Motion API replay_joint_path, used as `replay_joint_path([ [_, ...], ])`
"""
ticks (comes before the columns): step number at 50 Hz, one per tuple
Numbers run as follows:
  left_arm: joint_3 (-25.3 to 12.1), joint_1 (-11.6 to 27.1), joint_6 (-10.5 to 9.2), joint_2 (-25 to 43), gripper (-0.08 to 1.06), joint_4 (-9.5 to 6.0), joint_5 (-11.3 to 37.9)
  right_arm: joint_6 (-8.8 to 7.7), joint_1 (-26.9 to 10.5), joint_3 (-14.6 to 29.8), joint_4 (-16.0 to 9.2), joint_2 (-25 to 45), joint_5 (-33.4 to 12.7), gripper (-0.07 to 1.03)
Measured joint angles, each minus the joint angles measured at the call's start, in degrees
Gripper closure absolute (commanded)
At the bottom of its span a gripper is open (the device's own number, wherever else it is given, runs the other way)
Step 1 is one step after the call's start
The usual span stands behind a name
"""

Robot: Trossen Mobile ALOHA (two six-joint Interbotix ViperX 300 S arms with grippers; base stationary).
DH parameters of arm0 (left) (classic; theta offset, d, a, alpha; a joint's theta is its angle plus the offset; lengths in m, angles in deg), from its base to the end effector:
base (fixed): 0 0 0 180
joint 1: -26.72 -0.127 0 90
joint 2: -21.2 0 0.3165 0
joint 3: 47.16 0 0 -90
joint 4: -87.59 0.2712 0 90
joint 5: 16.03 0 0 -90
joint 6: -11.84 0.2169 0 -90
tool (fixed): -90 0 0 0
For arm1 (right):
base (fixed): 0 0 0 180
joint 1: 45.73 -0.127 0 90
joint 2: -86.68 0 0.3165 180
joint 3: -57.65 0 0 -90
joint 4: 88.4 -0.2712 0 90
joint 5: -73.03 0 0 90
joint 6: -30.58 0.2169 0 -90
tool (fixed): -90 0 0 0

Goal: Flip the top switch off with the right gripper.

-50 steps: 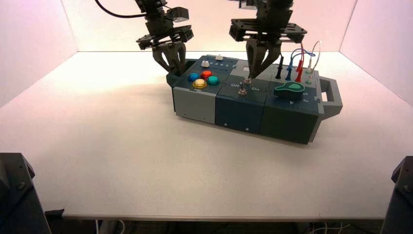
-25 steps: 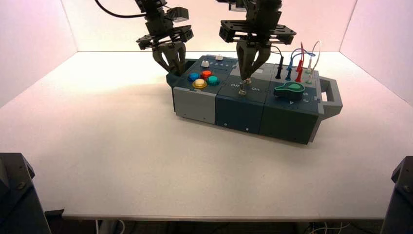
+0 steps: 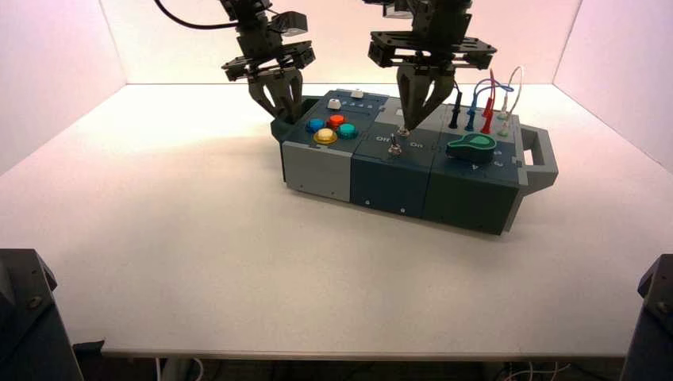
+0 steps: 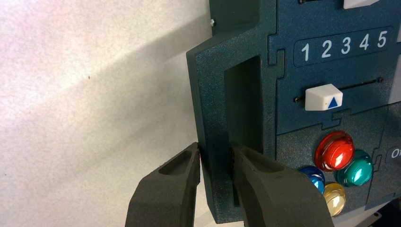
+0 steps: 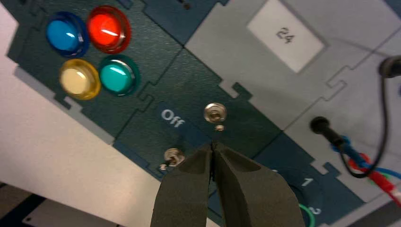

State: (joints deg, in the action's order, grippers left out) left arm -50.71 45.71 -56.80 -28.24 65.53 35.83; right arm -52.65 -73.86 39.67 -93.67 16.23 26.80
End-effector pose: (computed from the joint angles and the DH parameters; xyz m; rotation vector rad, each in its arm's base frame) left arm 0.3897 -0.2019 -0.0027 0.1227 1.5007 -0.6017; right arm 0.2974 0.1753 0.0450 -0.1650 1.4724 0.3196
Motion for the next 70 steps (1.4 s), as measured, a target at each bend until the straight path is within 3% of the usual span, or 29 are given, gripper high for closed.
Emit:
replay_joint_path([
  [16, 0.0, 0.0, 0.0, 0.0, 1.0, -0.18, 0.09, 0.0, 1.32, 0.18, 2.11, 0.26, -0.18, 0.98],
  [70, -0.09, -0.18, 0.0, 0.0, 1.0, -0.26, 0.26, -0.44, 1.32, 4.13, 0.62, 3.08, -0.88, 0.98],
])
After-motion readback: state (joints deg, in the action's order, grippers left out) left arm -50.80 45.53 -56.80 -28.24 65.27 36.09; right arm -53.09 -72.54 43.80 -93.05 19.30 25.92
